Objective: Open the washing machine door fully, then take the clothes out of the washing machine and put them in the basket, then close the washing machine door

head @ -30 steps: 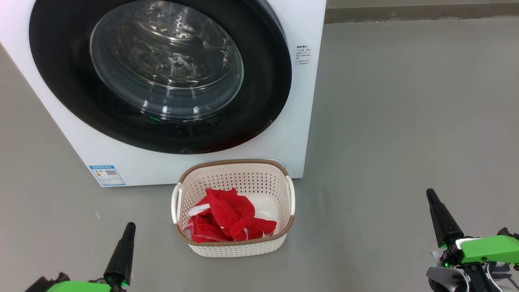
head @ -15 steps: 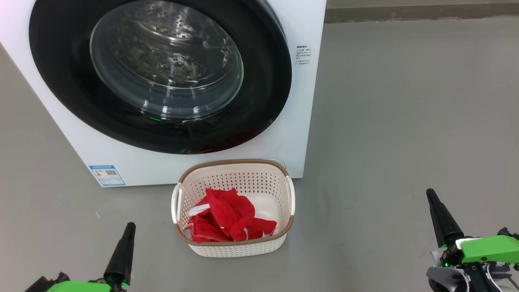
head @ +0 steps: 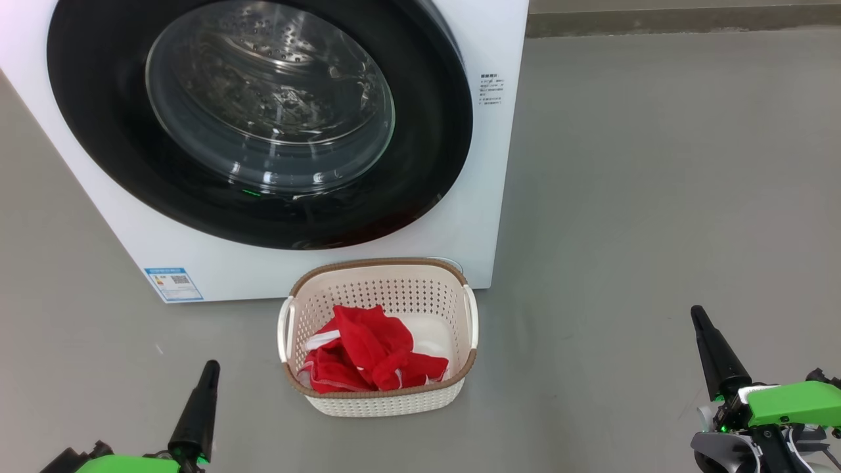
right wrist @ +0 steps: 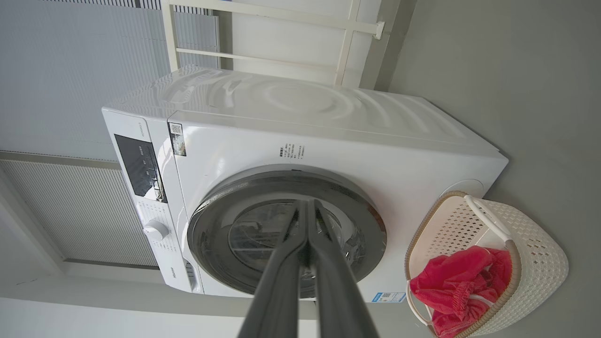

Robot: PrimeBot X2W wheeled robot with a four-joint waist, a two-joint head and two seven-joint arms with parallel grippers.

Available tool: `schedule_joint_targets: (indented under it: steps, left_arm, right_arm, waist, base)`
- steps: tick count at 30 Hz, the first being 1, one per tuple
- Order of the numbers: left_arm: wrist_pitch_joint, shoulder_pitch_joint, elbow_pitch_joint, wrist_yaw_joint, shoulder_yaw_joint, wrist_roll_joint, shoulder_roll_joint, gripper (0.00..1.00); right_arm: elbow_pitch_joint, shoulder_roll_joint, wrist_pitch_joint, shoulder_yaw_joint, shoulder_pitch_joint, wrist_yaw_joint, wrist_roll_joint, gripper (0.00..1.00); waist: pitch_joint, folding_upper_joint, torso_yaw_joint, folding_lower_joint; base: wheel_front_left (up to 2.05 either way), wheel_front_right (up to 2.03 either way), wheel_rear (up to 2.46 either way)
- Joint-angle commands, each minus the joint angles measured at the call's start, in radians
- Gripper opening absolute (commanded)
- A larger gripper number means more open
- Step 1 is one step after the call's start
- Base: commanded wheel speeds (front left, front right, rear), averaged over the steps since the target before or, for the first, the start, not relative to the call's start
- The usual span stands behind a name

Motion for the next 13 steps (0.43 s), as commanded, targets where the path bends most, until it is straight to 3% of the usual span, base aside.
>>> schedule_joint_targets:
  steps: [1, 13]
  left_arm:
    - [0.004, -0.039, -0.021, -0.007, 0.035, -0.007, 0.017, 0.0]
    - [0.004, -0.039, -0.021, -0.007, 0.035, -0.007, 0.017, 0.0]
  right_arm:
    - [-0.025, -0.015, 0.006, 0.019, -0.043, 0.001, 0.005, 0.0]
    - [-0.025, -0.015, 0.006, 0.019, -0.043, 0.001, 0.005, 0.0]
  waist:
    - [0.0, 0.0, 0.0, 0.0]
    - [0.0, 0.0, 0.0, 0.0]
  base:
    - [0.0, 0.0, 0.0]
    - [0.0, 0.0, 0.0]
